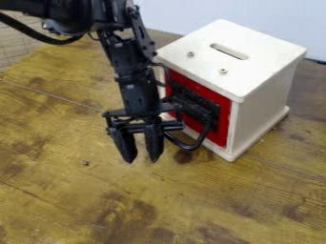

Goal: Close the drawer

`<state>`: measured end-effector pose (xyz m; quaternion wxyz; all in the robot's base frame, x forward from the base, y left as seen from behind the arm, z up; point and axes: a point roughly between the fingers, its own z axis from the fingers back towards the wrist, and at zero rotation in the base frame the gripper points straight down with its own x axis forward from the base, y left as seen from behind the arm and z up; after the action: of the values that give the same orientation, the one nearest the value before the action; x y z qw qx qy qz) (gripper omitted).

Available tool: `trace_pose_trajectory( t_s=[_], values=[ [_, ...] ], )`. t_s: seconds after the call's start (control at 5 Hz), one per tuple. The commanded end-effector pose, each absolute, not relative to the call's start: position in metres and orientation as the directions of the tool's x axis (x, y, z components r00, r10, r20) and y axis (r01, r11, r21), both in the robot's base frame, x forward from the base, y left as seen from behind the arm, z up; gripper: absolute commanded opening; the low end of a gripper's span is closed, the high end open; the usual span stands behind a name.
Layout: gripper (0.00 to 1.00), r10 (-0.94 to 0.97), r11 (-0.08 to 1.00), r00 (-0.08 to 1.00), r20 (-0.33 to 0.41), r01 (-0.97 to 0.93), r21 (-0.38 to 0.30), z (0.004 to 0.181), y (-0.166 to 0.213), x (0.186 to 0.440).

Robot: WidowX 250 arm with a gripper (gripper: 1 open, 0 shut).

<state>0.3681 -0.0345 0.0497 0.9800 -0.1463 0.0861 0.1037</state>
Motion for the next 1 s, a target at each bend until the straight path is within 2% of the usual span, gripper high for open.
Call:
trace_pose_trajectory(
  t_s=[0.0, 0.8],
  values=[
    [1.0, 0.166, 0.936, 0.984, -0.072, -0.18, -0.304, 0.092, -0.045, 0.376],
    [1.0, 0.184, 0.925, 0.983, -0.02, -0.18, -0.334, 0.097, -0.061, 0.374]
  ],
)
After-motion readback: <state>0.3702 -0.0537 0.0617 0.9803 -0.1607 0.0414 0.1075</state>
